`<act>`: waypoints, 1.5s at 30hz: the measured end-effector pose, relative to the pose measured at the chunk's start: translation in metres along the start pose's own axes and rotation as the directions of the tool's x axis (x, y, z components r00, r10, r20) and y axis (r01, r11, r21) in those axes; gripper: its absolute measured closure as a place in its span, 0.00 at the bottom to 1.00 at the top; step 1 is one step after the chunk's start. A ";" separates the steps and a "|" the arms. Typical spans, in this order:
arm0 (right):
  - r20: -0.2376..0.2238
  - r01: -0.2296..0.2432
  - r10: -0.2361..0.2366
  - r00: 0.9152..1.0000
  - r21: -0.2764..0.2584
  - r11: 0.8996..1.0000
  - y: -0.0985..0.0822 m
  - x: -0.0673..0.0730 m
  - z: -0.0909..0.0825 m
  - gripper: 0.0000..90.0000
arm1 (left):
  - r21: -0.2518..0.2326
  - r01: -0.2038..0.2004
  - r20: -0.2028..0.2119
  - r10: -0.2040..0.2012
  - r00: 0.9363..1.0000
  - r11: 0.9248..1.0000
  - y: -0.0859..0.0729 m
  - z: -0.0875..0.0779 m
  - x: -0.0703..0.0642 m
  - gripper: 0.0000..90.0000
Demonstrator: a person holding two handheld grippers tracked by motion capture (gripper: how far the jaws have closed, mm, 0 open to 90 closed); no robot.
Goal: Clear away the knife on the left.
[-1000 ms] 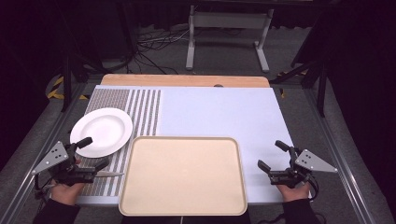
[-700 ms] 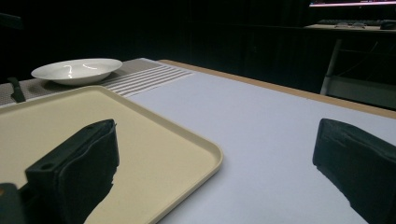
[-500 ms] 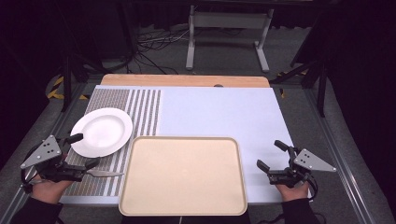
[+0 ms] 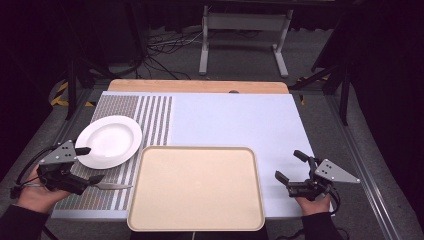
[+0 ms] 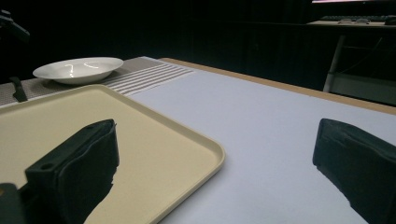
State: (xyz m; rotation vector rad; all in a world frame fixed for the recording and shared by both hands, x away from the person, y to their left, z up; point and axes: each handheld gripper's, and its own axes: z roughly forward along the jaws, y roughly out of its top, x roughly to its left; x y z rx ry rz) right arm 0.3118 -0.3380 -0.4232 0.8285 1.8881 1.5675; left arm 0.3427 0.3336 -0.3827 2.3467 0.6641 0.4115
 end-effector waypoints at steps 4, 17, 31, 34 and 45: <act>-0.001 -0.003 0.003 1.000 0.002 1.000 0.000 0.000 0.001 0.01 | 0.088 -0.013 0.026 0.011 1.000 0.996 0.000 0.003 0.003 0.04; -0.004 -0.003 0.003 1.000 0.008 1.000 0.000 0.000 0.001 0.01 | 0.242 -0.031 0.057 0.018 0.998 0.970 0.002 0.007 0.011 0.05; -0.008 -0.002 0.002 1.000 0.007 1.000 0.000 0.000 0.001 0.01 | 0.418 -0.093 0.129 0.042 0.991 0.904 0.001 0.016 0.017 0.06; -0.007 -0.002 0.002 1.000 0.006 1.000 0.000 0.000 0.001 0.01 | 0.425 -0.129 0.175 0.058 0.983 0.896 -0.002 0.018 0.019 0.06; -0.016 0.002 -0.002 1.000 -0.003 1.000 0.000 0.001 -0.001 0.01 | 0.495 -0.231 0.253 0.114 0.961 0.837 -0.013 0.036 0.025 0.12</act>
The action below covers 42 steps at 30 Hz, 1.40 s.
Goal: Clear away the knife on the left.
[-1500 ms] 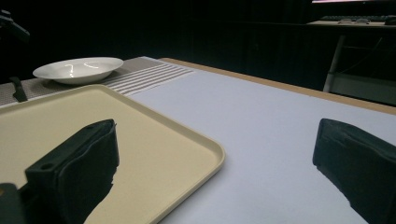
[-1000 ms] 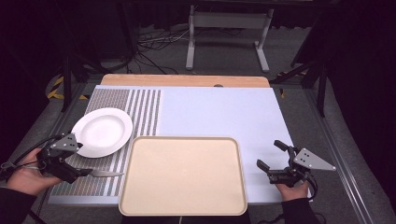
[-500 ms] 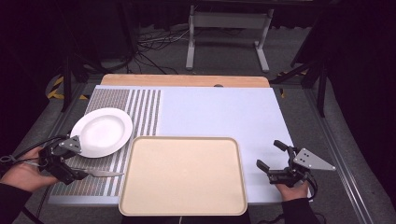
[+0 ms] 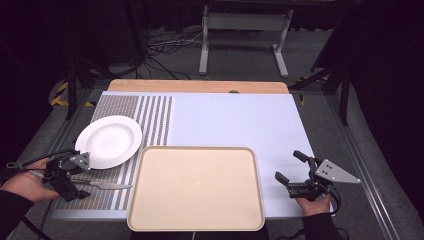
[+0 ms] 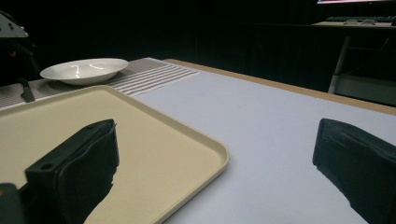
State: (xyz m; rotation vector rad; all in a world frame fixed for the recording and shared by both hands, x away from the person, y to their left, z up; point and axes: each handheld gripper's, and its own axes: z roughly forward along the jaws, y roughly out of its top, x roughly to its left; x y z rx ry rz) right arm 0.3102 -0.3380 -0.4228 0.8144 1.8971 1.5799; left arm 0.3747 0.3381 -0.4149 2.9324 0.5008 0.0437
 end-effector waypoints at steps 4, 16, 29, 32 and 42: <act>0.002 -0.001 0.001 1.000 -0.005 1.000 0.000 0.000 -0.002 0.01 | 0.027 -0.034 0.010 0.033 0.999 0.999 0.003 0.004 0.002 0.16; -0.011 -0.010 0.010 1.000 -0.022 1.000 -0.001 0.000 -0.008 0.01 | 0.101 -0.142 0.012 0.141 0.990 0.985 0.013 0.006 0.007 0.41; -0.049 -0.010 0.009 0.999 -0.023 1.000 -0.001 0.001 -0.007 0.01 | 0.208 -0.272 -0.006 0.279 0.960 0.940 0.020 0.012 0.005 0.83; -0.050 -0.008 0.007 0.999 -0.027 1.000 -0.001 0.001 -0.007 0.01 | 0.205 -0.318 0.004 0.324 0.946 0.926 0.022 0.013 0.005 0.86; -0.065 -0.021 0.019 0.998 -0.030 0.999 -0.002 0.001 -0.007 0.01 | 0.241 -0.337 0.017 0.343 0.939 0.910 0.027 0.015 0.002 0.89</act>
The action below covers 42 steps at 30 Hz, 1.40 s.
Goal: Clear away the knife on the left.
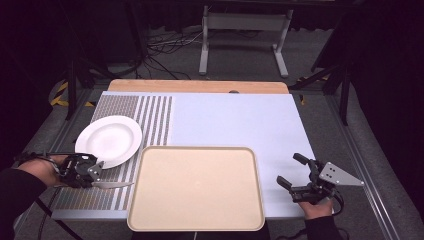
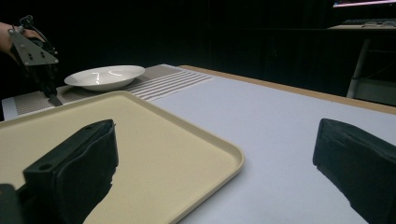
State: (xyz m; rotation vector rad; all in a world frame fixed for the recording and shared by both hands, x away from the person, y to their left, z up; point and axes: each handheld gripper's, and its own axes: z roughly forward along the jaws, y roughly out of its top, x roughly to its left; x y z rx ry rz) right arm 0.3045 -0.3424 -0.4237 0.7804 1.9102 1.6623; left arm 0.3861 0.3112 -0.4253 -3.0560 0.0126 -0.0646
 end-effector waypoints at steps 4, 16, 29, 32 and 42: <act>0.000 -0.002 0.002 1.000 -0.004 1.000 0.000 0.000 0.000 0.01 | 0.000 -0.006 -0.005 0.006 1.000 1.000 0.000 0.000 0.000 0.89; -0.005 -0.008 0.008 1.000 0.008 1.000 0.000 0.000 0.001 0.01 | -0.048 0.014 -0.051 -0.016 0.999 0.999 -0.003 -0.030 -0.005 0.89; -0.007 -0.024 0.024 1.000 -0.003 1.000 0.000 -0.001 -0.001 0.01 | -0.087 0.014 -0.099 -0.022 0.995 0.996 0.004 -0.071 -0.009 0.89; -0.007 -0.023 0.023 1.000 -0.004 1.000 0.000 -0.001 -0.001 0.01 | -0.096 0.024 -0.115 -0.035 0.993 0.995 0.007 -0.080 -0.011 0.89; -0.005 -0.022 0.022 1.000 -0.008 1.000 0.001 -0.002 -0.001 0.01 | -0.182 0.174 -0.084 -0.191 0.978 0.968 0.029 -0.106 -0.008 0.89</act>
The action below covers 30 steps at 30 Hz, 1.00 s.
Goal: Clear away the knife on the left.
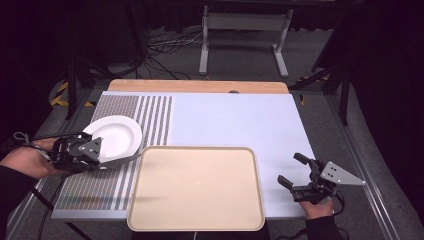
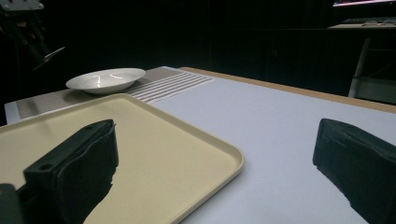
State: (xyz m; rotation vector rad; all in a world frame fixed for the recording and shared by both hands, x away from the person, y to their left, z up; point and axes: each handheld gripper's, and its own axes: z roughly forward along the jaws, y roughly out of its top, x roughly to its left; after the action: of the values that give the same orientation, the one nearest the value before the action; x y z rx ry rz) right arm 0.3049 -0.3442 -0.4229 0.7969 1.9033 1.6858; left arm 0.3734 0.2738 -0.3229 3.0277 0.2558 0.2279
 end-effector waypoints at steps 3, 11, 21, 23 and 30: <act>-0.001 -0.003 0.003 1.000 0.002 1.000 0.000 0.000 0.000 0.01 | -0.037 0.042 0.034 -0.040 0.999 0.998 0.012 -0.001 -0.001 0.89; -0.002 0.001 -0.001 1.000 0.001 1.000 0.000 -0.001 -0.001 0.01 | -0.083 0.132 0.056 -0.128 0.990 0.988 0.023 -0.002 0.001 0.89; 0.001 0.002 -0.002 1.000 0.003 1.000 0.000 -0.001 -0.002 0.01 | -0.154 0.273 0.107 -0.259 0.960 0.950 0.033 -0.005 0.001 0.89; 0.000 0.004 -0.004 1.000 0.000 1.000 0.000 -0.001 -0.002 0.01 | -0.161 0.291 0.120 -0.274 0.954 0.943 0.034 -0.004 0.001 0.89; 0.005 0.008 -0.008 1.000 0.002 1.000 0.000 -0.001 -0.002 0.01 | -0.179 0.354 0.171 -0.325 0.930 0.918 0.046 0.005 -0.002 0.89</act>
State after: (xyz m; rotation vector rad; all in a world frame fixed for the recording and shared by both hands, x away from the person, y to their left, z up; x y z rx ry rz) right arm 0.3041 -0.3461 -0.4228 0.7920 1.9034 1.6755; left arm 0.3792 0.2276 -0.3230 2.7164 0.6925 0.0139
